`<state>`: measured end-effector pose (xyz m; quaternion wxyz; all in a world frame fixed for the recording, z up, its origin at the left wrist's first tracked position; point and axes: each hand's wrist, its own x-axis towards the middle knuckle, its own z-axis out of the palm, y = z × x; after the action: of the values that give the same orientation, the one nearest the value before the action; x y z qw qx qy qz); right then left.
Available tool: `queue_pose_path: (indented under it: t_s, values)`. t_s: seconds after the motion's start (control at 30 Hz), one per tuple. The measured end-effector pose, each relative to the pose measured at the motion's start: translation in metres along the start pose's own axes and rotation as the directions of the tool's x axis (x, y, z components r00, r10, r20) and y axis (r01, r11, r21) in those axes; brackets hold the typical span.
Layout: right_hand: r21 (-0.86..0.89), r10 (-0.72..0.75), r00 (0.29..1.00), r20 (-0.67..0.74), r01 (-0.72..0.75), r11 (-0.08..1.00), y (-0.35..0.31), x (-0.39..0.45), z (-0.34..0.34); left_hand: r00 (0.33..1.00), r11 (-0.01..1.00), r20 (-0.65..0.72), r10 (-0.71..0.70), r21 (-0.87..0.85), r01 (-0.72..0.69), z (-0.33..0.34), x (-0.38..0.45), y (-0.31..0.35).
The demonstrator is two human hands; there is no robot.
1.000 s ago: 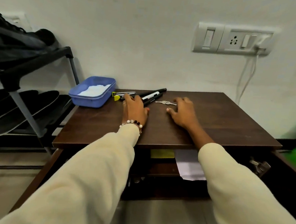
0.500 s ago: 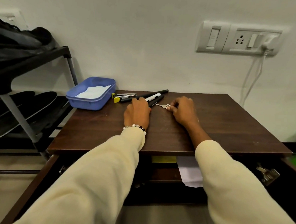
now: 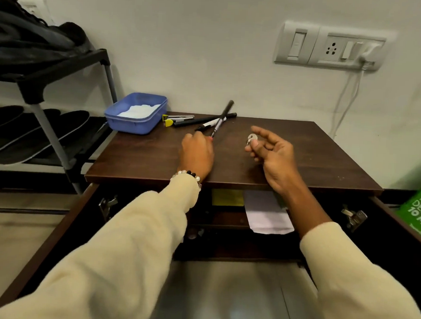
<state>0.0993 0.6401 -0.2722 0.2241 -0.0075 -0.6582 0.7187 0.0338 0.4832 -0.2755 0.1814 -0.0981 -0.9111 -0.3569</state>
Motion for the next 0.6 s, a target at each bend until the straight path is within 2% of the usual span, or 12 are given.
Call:
queue_pose_path:
  t_s: [0.07, 0.13, 0.27, 0.33, 0.47, 0.53, 0.6]
  values:
    - [0.176, 0.024, 0.997, 0.067, -0.036, 0.984, -0.007, -0.026, -0.007, 0.987, 0.984, -0.156, 0.032, -0.167, -0.058, -0.002, -0.025, 0.001]
    - [0.306, 0.040, 0.986, 0.161, -0.088, 0.948, -0.009, -0.050, -0.018, 0.949, 0.932, -0.302, 0.088, -0.312, -0.186, -0.002, -0.057, 0.006]
    - [0.370, 0.110, 0.921, 0.374, -0.257, 0.893, 0.010, -0.088, -0.046, 0.909, 0.852, -0.380, 0.171, -0.406, -0.330, 0.012, -0.122, 0.009]
    - [0.338, 0.176, 0.876, 0.450, -0.350, 0.874, 0.026, -0.105, -0.060, 0.921, 0.842, -0.332, 0.203, -0.422, -0.337, 0.026, -0.154, -0.002]
    - [0.200, 0.331, 0.777, 0.536, -0.498, 0.844, 0.066, -0.135, -0.085, 0.971, 0.876, -0.139, 0.195, -0.421, -0.236, 0.060, -0.217, -0.049]
    - [0.104, 0.436, 0.736, 0.518, -0.560, 0.822, 0.089, -0.145, -0.092, 0.983, 0.916, -0.043, 0.180, -0.356, -0.184, 0.077, -0.242, -0.078]
    - [0.015, 0.538, 0.724, 0.432, -0.602, 0.798, 0.110, -0.154, -0.097, 0.986, 0.959, 0.029, 0.164, -0.238, -0.152, 0.090, -0.260, -0.103]
